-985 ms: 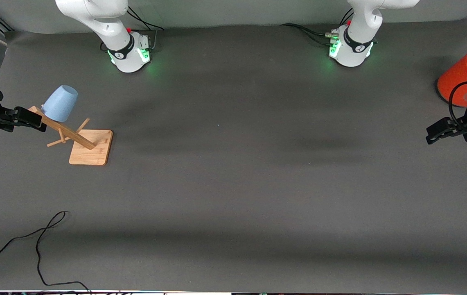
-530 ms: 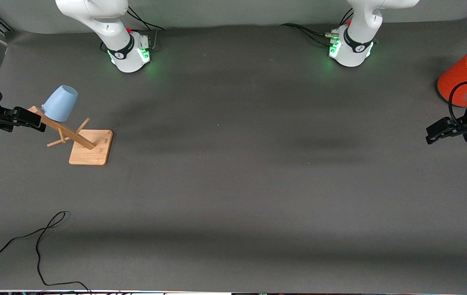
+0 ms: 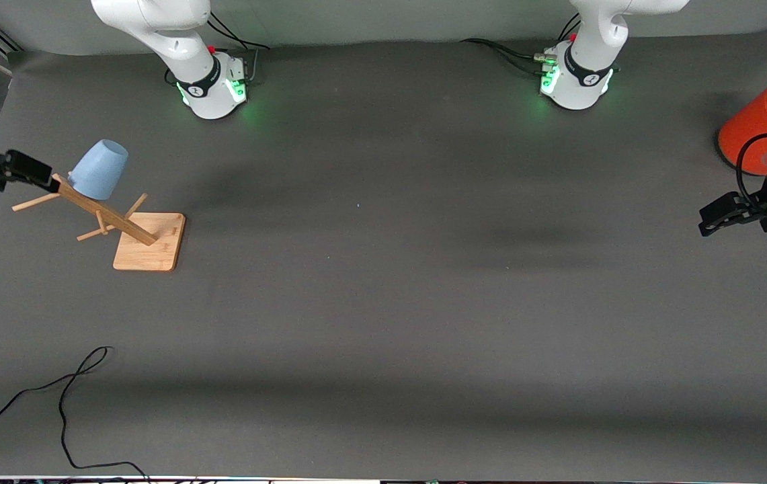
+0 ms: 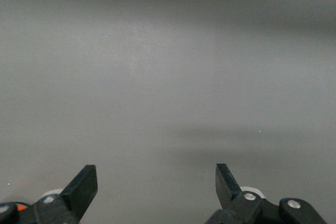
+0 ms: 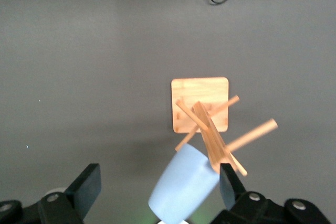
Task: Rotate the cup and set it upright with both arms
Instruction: 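Move the right gripper toward the blue cup on the wooden stand, then close the right gripper around the blue cup's body on the peg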
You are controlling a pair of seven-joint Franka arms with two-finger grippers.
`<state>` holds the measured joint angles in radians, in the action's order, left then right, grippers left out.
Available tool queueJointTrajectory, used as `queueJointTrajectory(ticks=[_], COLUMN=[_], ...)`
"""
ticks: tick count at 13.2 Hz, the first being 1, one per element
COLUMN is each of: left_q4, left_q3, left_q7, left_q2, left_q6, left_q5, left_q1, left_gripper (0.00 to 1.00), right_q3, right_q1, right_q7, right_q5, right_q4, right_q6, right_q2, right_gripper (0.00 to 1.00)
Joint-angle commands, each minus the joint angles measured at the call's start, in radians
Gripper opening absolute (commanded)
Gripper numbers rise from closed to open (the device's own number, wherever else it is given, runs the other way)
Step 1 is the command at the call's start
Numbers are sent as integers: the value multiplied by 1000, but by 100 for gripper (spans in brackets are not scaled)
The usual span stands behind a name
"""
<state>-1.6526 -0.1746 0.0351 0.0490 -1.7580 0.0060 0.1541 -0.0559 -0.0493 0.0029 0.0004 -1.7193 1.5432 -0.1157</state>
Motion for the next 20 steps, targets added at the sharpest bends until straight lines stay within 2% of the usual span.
queueJointTrajectory(ticks=[1, 5, 12, 14, 17, 20], left_q4=[5, 5, 5, 5, 5, 5], left_q3=[1, 1, 1, 1, 1, 1], left_q7=[-18, -18, -18, -18, -18, -18], left_q2=[-12, -12, -12, -12, -12, -12], left_q6=[22, 22, 22, 22, 22, 22], left_q5=[-1, -1, -1, -1, -1, -1], left_q1=[-2, -2, -2, -2, -2, -2], left_gripper=[100, 100, 100, 100, 100, 100], right_q3=[-25, -45, -45, -47, -85, -88], right_q1=[3, 3, 3, 3, 5, 5], right_q7=[9, 54, 608, 637, 638, 640], right_q5=[-20, -20, -19, -17, -7, -5], right_q4=[-198, -260, -298, -316, -434, -494], right_q6=[58, 69, 86, 87, 164, 219], right_q2=[-175, -213, -214, -214, -257, -251], right_gripper=[100, 100, 100, 100, 100, 100])
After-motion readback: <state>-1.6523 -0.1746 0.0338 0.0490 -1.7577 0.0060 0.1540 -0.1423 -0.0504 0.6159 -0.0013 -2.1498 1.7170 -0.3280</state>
